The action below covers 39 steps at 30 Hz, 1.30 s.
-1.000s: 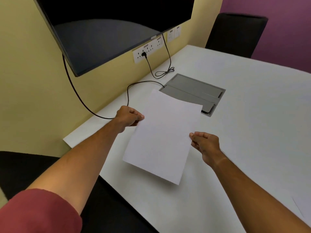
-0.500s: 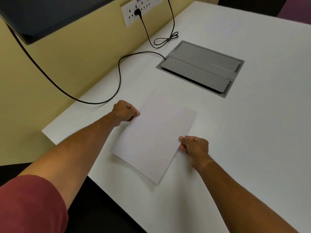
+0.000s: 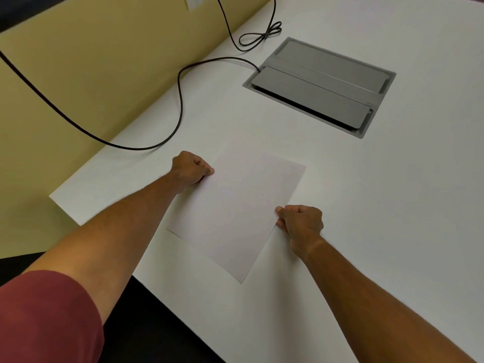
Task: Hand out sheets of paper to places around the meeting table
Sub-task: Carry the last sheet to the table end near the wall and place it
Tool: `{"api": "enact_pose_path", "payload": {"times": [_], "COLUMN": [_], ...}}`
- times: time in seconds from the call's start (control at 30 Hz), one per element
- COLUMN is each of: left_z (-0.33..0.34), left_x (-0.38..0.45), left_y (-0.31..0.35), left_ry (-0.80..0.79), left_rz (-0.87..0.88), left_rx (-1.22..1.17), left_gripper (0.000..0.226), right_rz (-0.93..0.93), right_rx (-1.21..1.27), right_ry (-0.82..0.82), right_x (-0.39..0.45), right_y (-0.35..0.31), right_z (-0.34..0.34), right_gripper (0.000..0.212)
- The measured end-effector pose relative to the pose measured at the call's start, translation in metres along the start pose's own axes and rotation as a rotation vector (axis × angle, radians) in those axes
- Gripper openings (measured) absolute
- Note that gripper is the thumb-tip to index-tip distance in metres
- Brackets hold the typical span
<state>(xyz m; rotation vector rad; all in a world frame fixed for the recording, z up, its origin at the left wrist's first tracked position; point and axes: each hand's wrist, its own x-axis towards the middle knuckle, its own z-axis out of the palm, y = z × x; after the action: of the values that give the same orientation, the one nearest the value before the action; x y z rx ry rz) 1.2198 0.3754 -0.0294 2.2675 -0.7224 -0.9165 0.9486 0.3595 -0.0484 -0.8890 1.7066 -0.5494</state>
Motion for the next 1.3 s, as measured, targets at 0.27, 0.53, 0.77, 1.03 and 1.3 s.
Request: {"api": "enact_pose_path", "payload": {"times": [0.27, 0.53, 0.77, 1.03, 1.3], "left_z": [0.011, 0.011, 0.012, 0.013, 0.011], "left_x": [0.007, 0.013, 0.014, 0.013, 0.001], "left_y": [0.003, 0.005, 0.006, 0.004, 0.003], "left_ry": [0.043, 0.088, 0.114, 0.137, 0.206], "left_rz": [0.003, -0.010, 0.000, 0.019, 0.097], "left_rx": [0.022, 0.031, 0.026, 0.025, 0.127], "left_gripper": [0.012, 0.014, 0.012, 0.009, 0.017], "right_rz": [-0.023, -0.011, -0.002, 0.009, -0.108], "right_rx": [-0.048, -0.074, -0.101, -0.125, -0.242], "right_ry": [0.026, 0.026, 0.016, -0.001, 0.018], "right_x": [0.003, 0.007, 0.012, 0.010, 0.002], "right_y": [-0.003, -0.006, -0.007, -0.009, -0.008], "right_z": [0.004, 0.011, 0.015, 0.015, 0.015], "right_gripper": [0.014, 0.016, 0.021, 0.022, 0.028]}}
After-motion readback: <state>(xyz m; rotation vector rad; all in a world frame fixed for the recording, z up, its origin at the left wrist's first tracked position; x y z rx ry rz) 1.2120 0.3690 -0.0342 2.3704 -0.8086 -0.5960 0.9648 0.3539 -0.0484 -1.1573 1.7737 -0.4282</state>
